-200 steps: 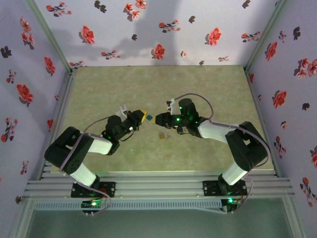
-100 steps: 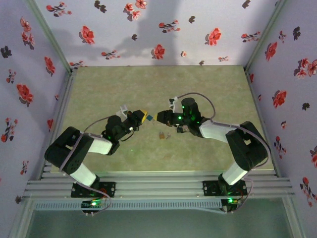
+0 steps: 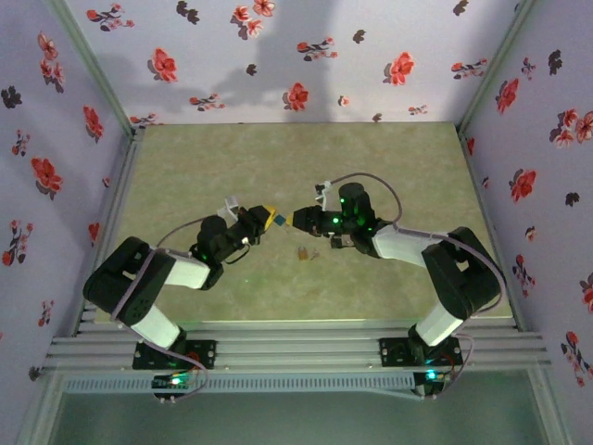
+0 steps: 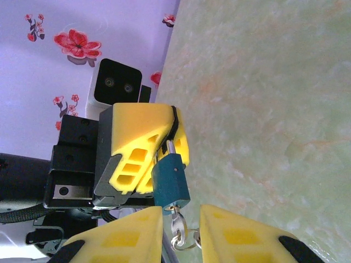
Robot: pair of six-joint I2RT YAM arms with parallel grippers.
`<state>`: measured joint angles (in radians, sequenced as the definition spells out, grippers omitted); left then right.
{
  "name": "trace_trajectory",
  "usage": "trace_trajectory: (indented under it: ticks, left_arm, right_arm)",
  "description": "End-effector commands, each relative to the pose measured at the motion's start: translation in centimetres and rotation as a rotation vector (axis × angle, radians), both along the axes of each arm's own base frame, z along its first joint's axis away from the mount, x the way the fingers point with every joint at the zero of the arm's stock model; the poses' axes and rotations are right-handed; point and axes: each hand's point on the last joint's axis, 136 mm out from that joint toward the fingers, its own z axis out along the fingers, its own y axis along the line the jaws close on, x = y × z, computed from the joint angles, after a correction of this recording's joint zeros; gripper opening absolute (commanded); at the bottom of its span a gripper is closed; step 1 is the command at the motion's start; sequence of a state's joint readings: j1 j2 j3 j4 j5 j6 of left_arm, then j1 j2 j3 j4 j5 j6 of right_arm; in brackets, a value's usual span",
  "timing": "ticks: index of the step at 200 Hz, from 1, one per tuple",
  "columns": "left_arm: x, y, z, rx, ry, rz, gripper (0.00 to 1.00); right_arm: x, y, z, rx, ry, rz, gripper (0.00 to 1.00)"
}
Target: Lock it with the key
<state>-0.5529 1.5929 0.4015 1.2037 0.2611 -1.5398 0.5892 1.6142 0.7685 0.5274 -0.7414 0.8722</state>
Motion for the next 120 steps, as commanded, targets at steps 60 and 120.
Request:
trace_trajectory:
  ticks: [60, 120]
  left_arm:
    - [0.94, 0.87, 2.57, -0.058, -0.058, 0.041, 0.0]
    - [0.81, 0.75, 2.13, -0.053, -0.048, 0.031, 0.0]
  right_arm:
    - [-0.67, 0.97, 0.38, -0.004, -0.021, 0.054, 0.23]
    - [-0.7, 1.07, 0.3, -0.01, -0.025, 0.051, 0.21]
